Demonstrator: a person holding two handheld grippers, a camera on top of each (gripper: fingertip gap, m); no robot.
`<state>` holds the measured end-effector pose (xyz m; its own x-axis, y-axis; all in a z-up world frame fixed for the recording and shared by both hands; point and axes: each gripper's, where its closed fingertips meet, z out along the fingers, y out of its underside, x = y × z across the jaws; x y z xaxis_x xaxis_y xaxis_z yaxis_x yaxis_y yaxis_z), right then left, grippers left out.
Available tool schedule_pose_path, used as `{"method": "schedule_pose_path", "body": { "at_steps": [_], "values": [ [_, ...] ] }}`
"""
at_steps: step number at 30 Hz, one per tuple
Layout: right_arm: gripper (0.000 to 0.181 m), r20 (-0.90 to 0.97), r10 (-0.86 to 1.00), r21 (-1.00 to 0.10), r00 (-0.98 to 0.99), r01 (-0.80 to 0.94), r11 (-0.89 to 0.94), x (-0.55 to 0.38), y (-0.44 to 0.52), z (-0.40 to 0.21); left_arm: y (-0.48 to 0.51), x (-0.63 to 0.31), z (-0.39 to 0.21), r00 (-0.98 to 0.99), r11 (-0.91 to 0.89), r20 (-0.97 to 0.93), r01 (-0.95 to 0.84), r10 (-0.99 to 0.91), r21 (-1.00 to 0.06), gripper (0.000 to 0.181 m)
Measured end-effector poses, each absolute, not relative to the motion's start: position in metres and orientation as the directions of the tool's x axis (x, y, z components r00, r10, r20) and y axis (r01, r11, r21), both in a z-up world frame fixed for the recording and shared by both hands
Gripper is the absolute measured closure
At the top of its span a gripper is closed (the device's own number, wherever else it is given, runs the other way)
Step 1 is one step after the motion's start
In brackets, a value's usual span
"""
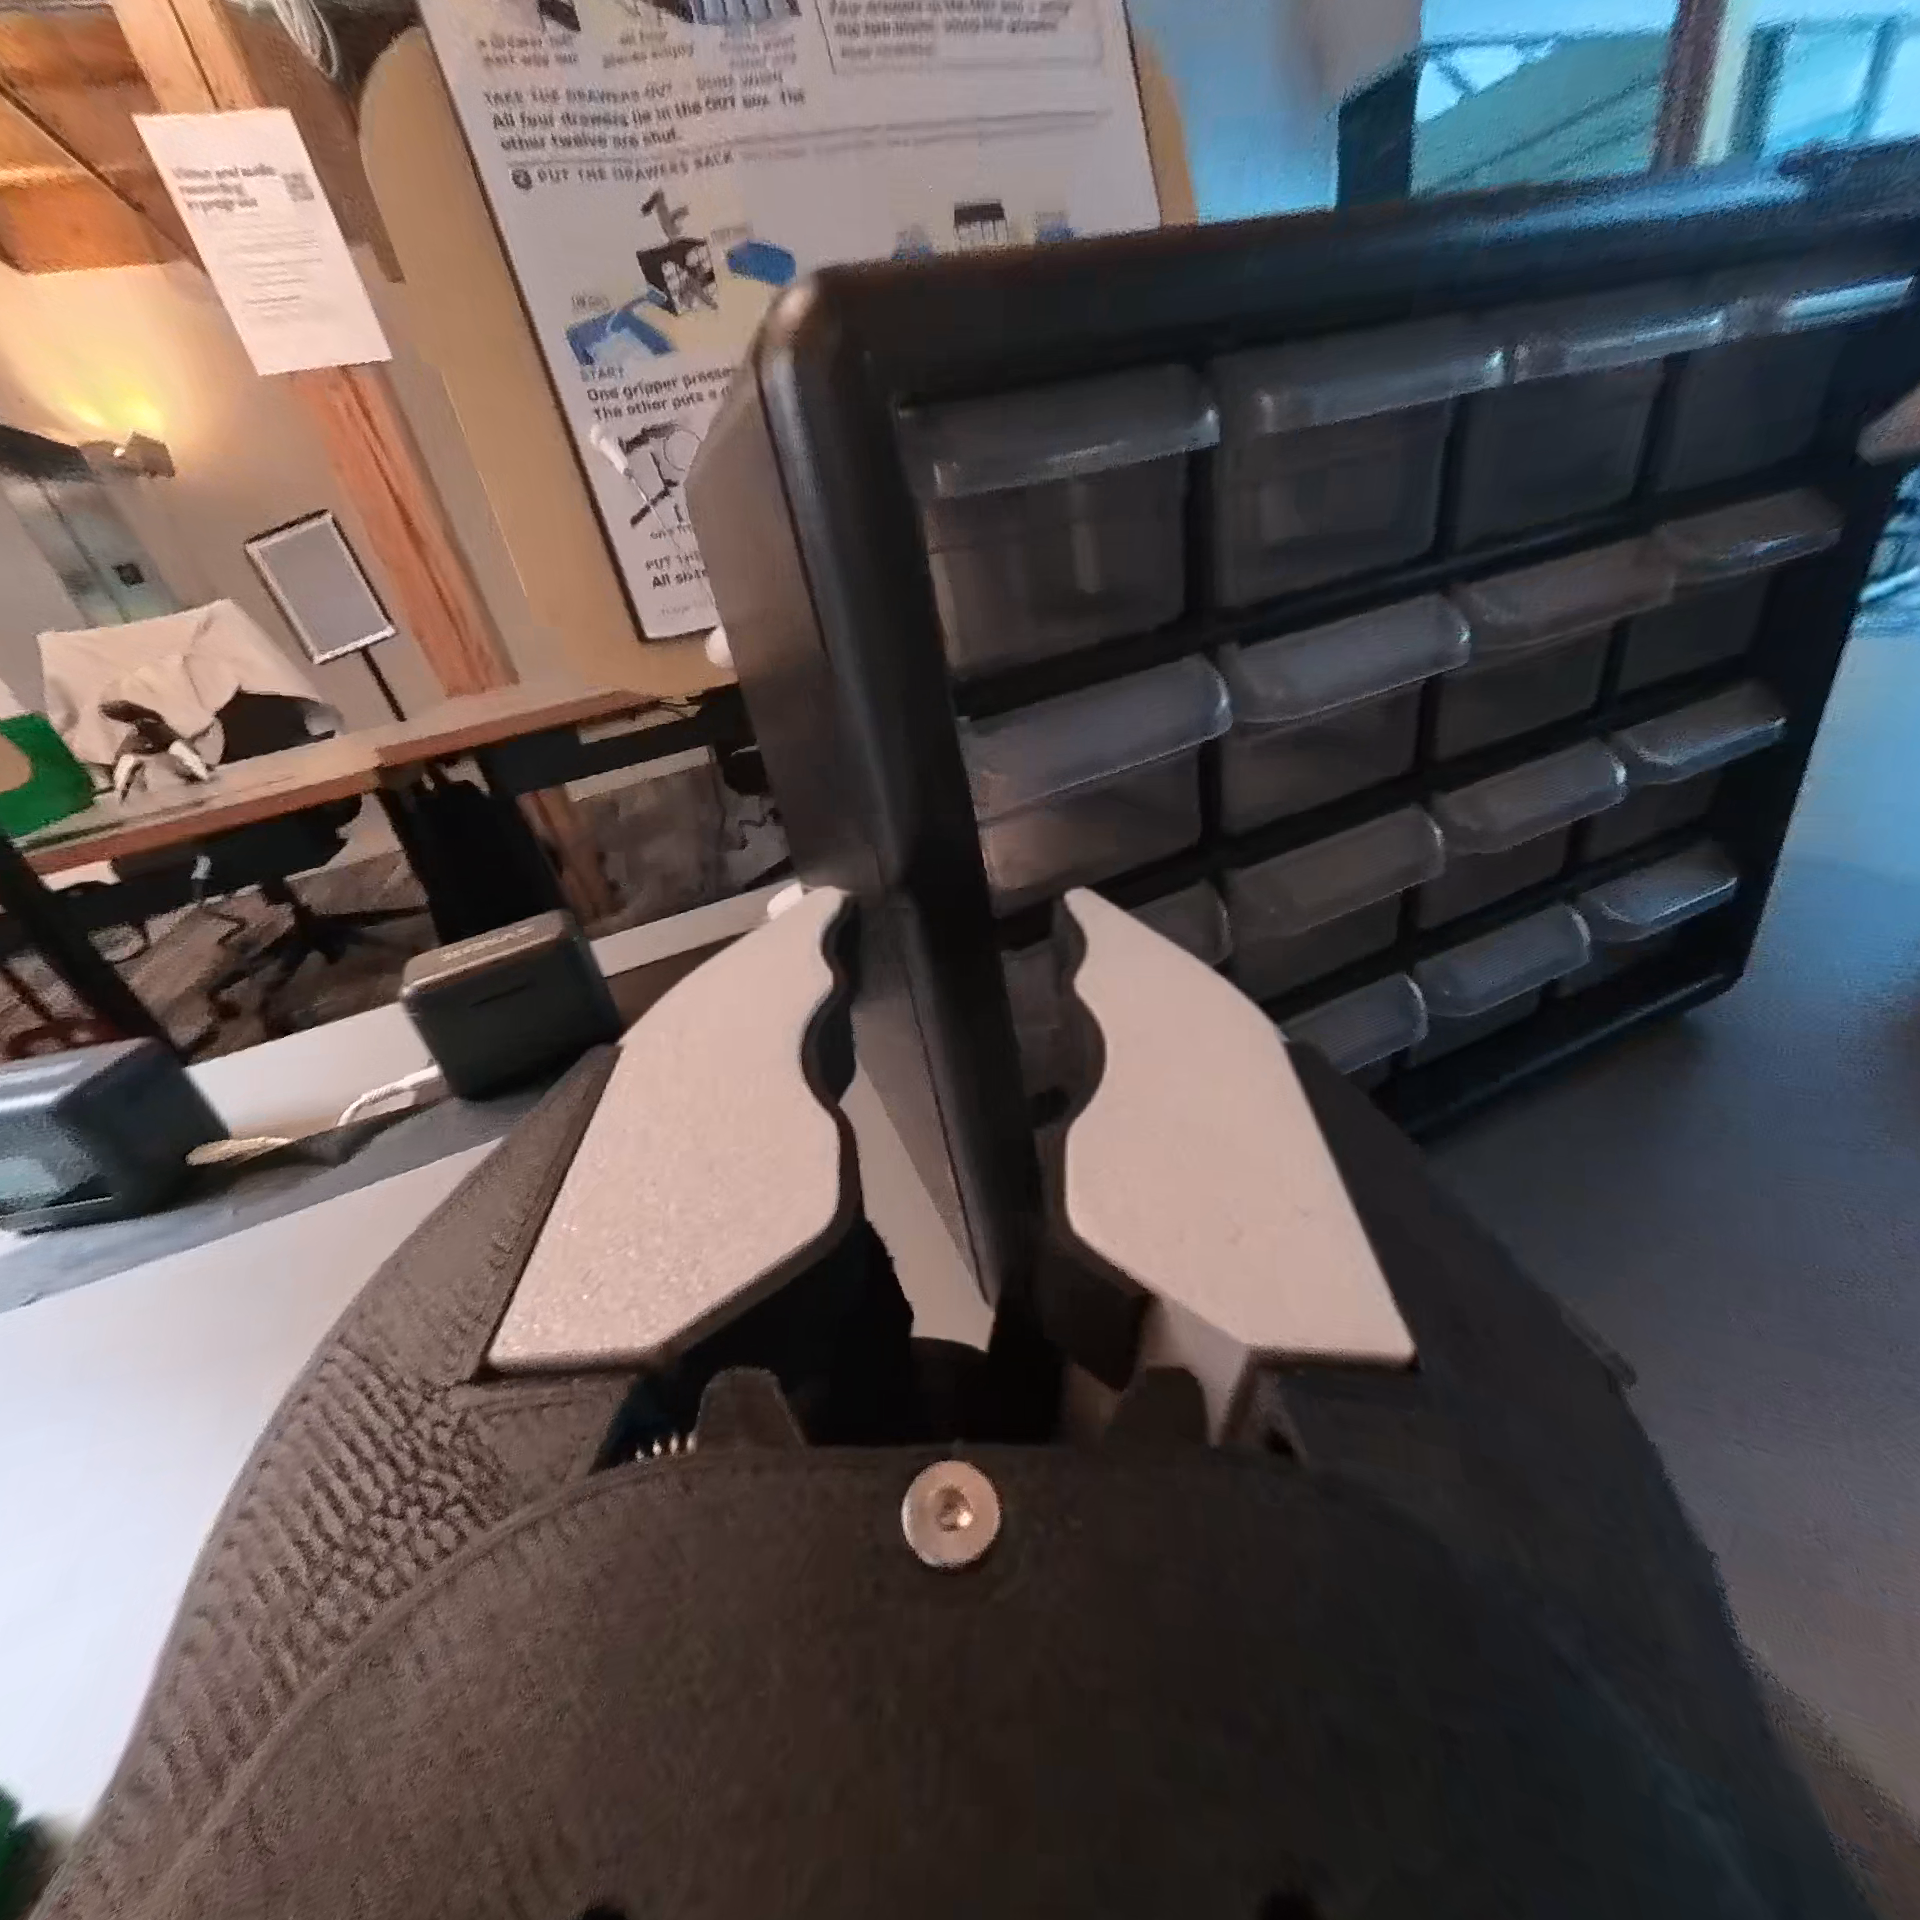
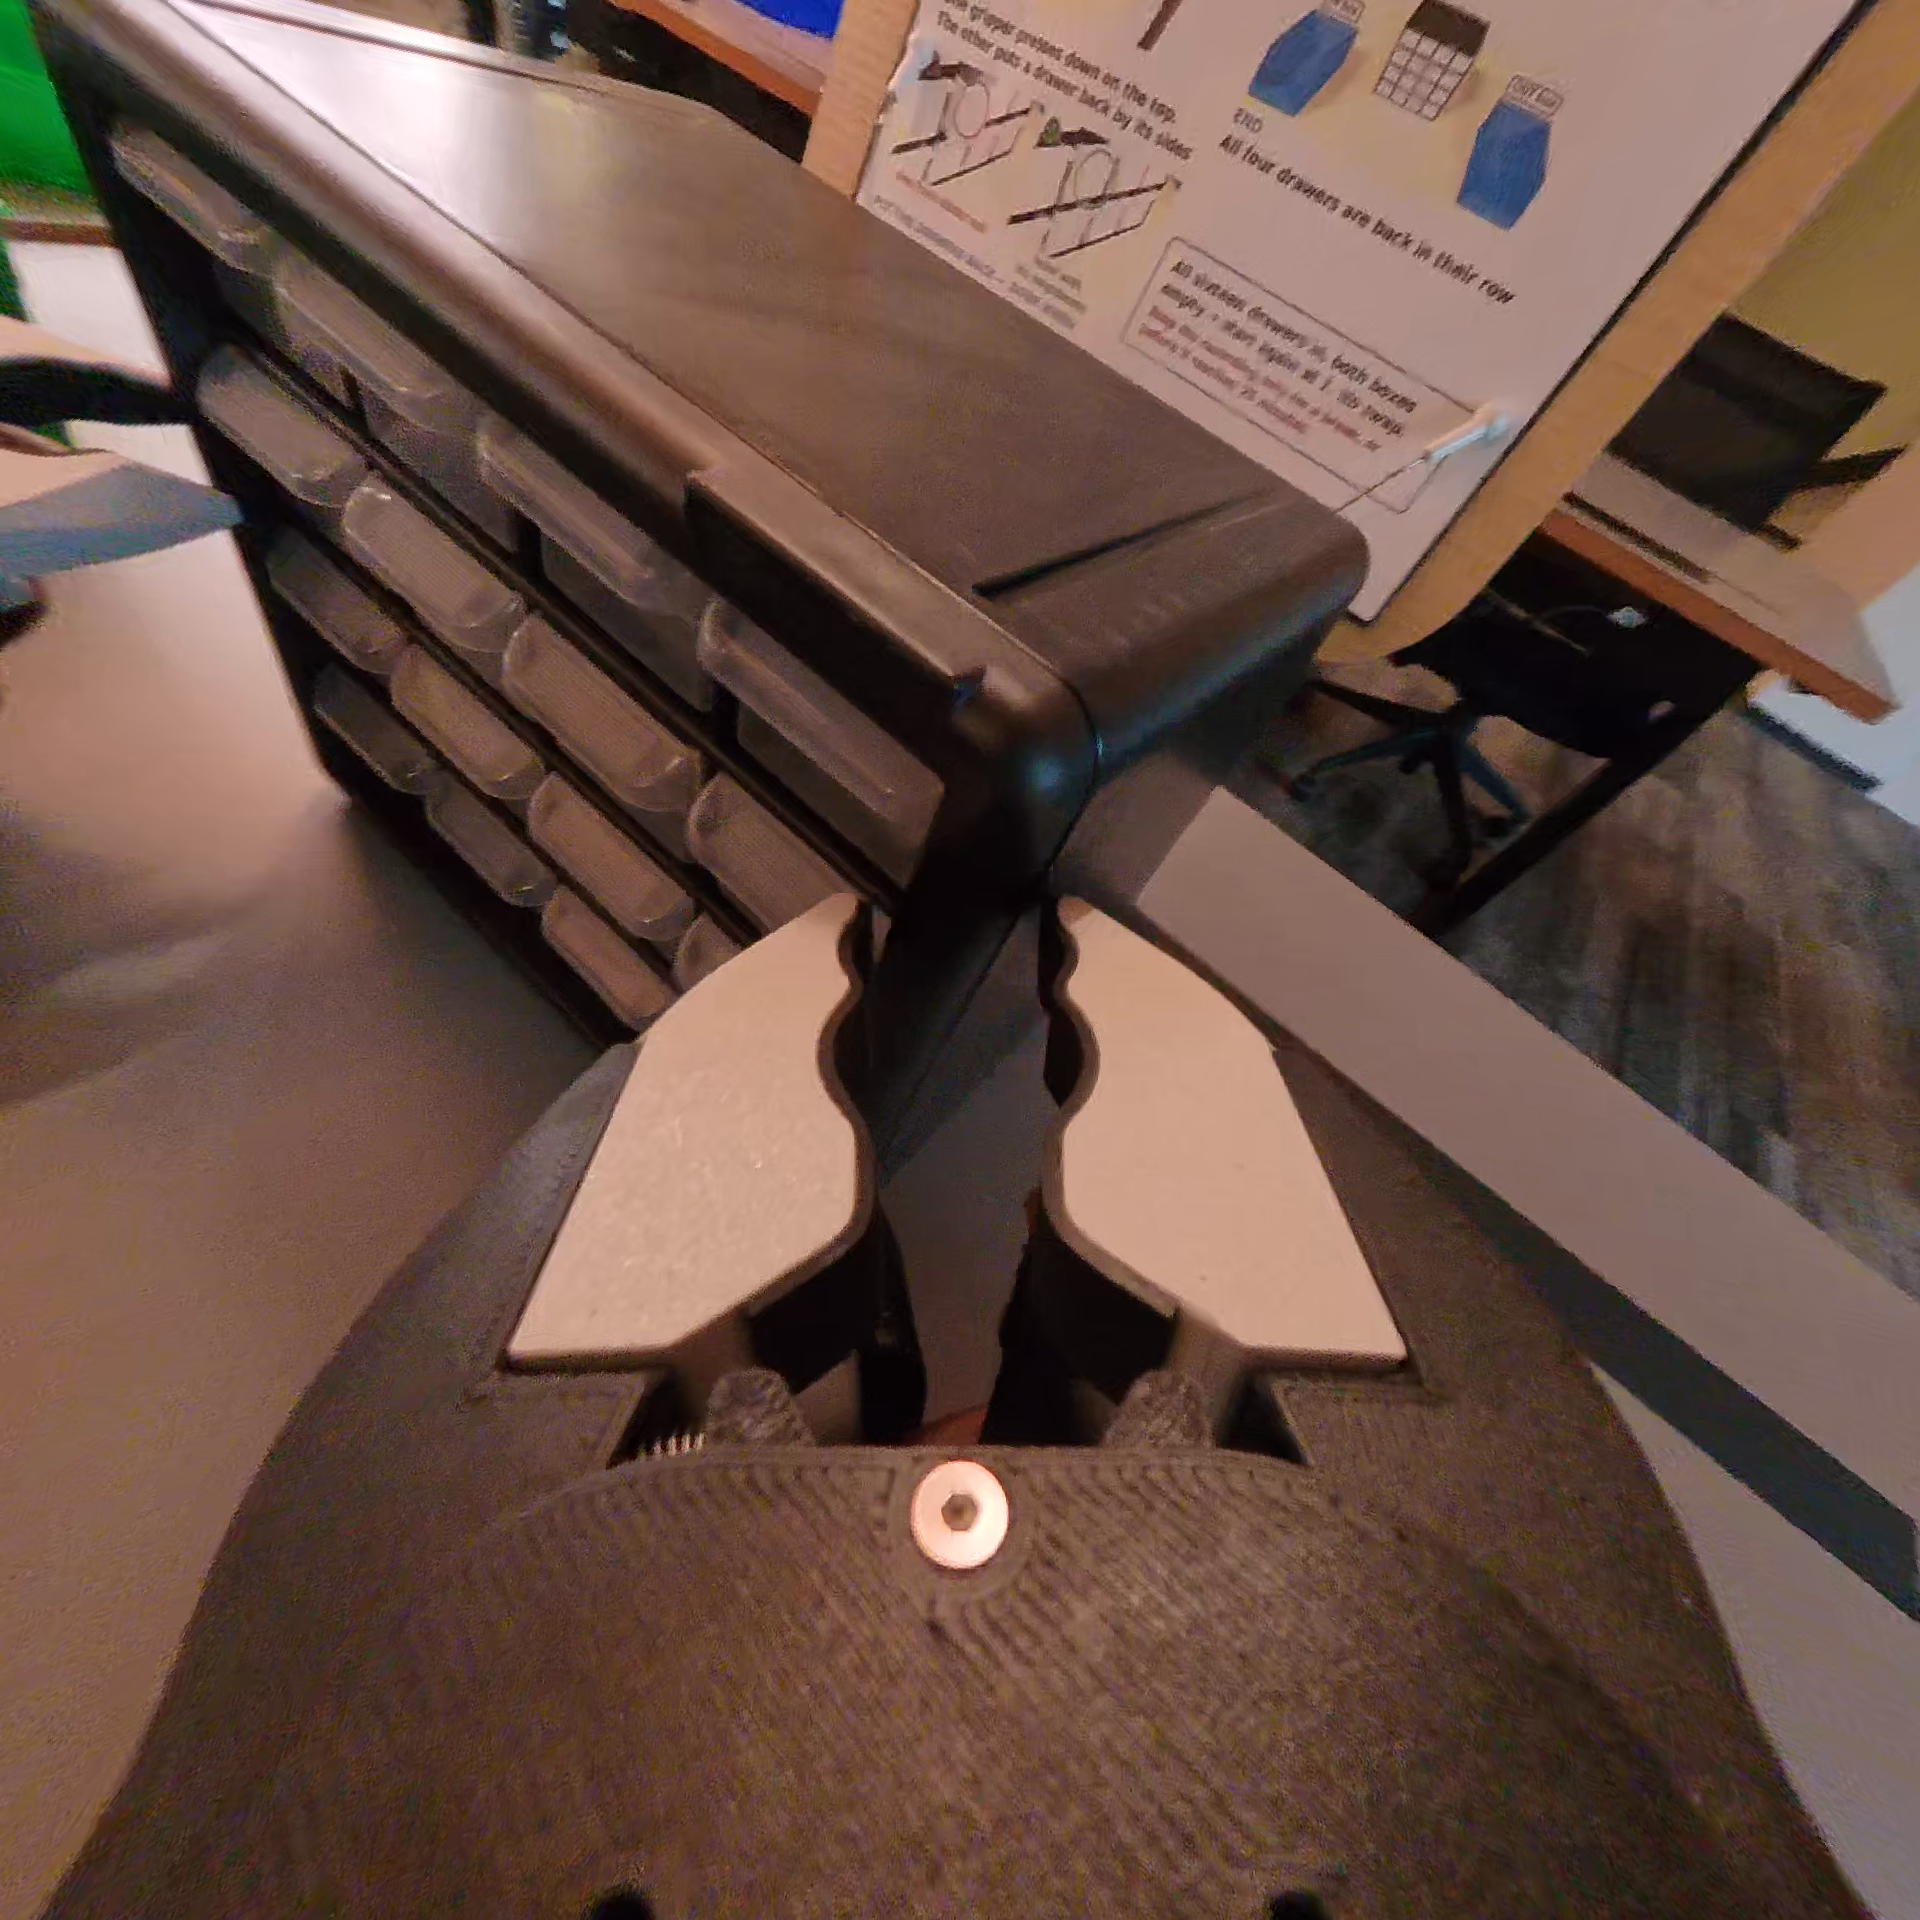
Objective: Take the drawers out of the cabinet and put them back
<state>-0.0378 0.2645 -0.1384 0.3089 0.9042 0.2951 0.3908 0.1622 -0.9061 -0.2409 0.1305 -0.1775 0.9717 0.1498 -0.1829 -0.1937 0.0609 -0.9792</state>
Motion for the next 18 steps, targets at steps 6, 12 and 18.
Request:
{"method": "schedule_pose_path", "body": {
  "at_steps": [6,12,18],
  "values": [
    [0.095,0.011,0.996,-0.932,0.09,0.362,-0.022,-0.043,0.24,-0.168,0.132,-0.236,-0.194,0.996,0.038,-0.058,-0.061,0.071,-0.997,0.133],
    [0.101,-0.108,0.983,-0.724,0.149,0.665,-0.181,-0.033,0.228,-0.239,0.134,-0.234,-0.208,0.992,-0.029,-0.118,-0.116,0.055,-0.993,0.135],
    [0.129,-0.061,0.916,-0.9,0.397,0.374,-0.222,-0.03,0.248,-0.236,0.137,-0.239,-0.213,0.993,-0.068,-0.092,-0.087,0.076,-0.994,0.148]
  ]
}}
